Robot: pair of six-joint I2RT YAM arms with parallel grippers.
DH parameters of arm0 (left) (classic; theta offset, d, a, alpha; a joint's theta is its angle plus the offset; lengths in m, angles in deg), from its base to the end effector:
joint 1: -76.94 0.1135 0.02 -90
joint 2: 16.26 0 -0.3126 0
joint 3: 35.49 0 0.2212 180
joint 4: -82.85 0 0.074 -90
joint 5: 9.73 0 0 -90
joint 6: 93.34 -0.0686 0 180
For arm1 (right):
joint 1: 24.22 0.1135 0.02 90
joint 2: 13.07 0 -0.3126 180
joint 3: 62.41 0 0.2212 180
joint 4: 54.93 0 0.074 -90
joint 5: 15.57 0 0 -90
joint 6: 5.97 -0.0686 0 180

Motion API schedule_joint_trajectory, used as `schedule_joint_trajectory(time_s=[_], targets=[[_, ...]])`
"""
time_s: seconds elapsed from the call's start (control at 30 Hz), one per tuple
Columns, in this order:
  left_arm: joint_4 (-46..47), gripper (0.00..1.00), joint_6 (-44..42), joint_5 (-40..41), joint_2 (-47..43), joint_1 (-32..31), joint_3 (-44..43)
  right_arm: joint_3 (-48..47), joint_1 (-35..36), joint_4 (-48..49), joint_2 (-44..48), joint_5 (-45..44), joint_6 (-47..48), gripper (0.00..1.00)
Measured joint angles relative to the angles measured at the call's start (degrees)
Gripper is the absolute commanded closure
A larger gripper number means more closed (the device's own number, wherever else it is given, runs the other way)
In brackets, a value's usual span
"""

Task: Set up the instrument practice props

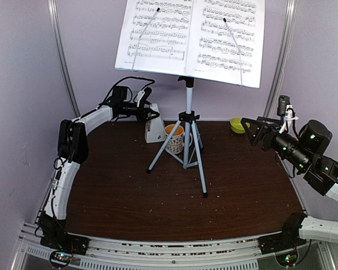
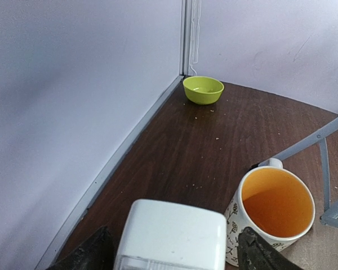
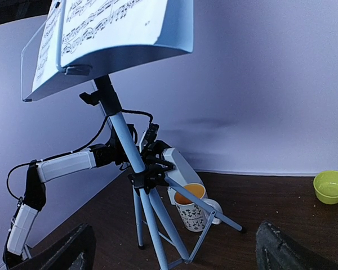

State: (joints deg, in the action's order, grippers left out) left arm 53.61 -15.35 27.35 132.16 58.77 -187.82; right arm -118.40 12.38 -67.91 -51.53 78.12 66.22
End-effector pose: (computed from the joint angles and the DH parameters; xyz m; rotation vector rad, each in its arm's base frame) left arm 0.5637 -0.2426 0.2429 1.0521 1.6465 -0.9896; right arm 0.1003 0.0800 0.3859 -0.3053 1.5154 0.8090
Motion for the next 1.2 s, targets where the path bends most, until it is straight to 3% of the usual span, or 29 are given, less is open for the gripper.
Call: schedule_joint_trajectory(time_s=[0.17, 0.43, 0.73, 1.2], targets=[[-0.04, 0.30, 0.13, 0.74, -0.26, 0.00, 1.18, 0.00, -0.02, 0.02, 0.31, 0.00, -0.24, 0.00], [4.94, 0.51, 4.92, 2.10, -1.73, 1.05, 5.44, 0.00, -0.04, 0.00, 1.53, -0.07, -0.61, 0.00], [11.56, 0.62, 8.90, 6.14, -13.62, 3.30, 24.59, 0.00, -0.07, 0.07, 2.21, -0.04, -1.73, 0.00], [18.38, 0.71, 14.32, 25.05, -43.08, 4.39, 60.02, 1.90, -0.09, 4.44, -0.20, 1.29, -4.11, 0.02]])
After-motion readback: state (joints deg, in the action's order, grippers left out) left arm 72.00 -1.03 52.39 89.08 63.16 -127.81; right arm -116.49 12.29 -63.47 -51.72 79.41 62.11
